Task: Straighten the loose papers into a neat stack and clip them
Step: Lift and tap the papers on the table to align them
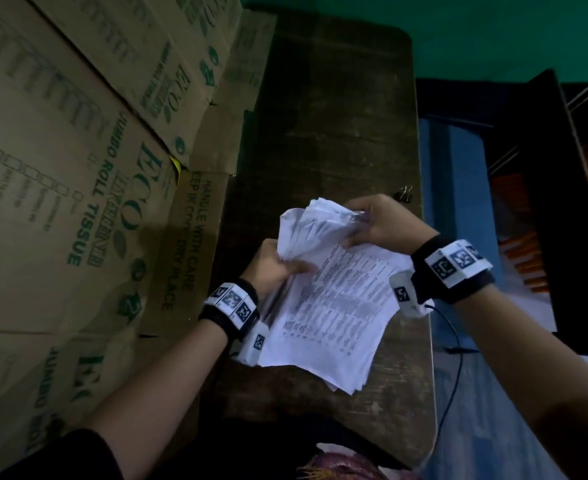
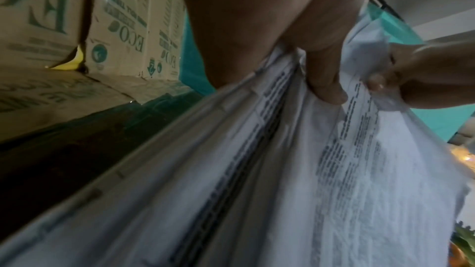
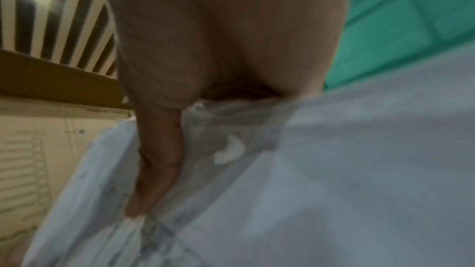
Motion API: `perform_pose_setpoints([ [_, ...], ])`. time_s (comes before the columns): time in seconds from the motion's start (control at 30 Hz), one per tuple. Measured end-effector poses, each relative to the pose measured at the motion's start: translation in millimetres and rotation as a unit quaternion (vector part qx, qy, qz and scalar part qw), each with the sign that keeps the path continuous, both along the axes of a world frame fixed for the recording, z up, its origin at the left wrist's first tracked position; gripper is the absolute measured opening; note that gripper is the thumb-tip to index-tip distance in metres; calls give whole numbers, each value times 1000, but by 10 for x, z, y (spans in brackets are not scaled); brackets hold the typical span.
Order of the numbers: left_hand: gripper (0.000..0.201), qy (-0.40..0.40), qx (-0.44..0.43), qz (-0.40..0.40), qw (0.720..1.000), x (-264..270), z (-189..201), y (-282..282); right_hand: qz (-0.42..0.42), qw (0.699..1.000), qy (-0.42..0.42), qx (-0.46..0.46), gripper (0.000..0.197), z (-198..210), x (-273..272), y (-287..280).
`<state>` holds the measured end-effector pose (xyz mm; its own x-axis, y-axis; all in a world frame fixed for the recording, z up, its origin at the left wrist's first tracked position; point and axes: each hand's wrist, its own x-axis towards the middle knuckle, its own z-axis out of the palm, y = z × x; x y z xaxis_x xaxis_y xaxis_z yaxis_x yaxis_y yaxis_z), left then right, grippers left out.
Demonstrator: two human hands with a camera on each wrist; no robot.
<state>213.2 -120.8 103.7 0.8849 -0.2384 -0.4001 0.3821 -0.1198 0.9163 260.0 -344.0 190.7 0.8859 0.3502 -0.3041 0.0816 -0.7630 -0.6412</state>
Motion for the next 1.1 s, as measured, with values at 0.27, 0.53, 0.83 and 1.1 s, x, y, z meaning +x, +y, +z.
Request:
perform_pose_setpoints([
  [0.27,24,36,51,99,993,-58,-109,272,-145,985,55,-68,29,-381,-347,-785],
  [0.53,77,62,-21,158,985,-14,-592,496,-327,846,169,385,61,-976,-819,-498],
  [0.83,82,69,-2,179,981,-83,-433,417,-434,749,198,459,64,-1235,-891,-269],
  [1.1,23,-75,1,268,961,38,264,239,-429,801,-91,407,30,-335,-713,-60],
])
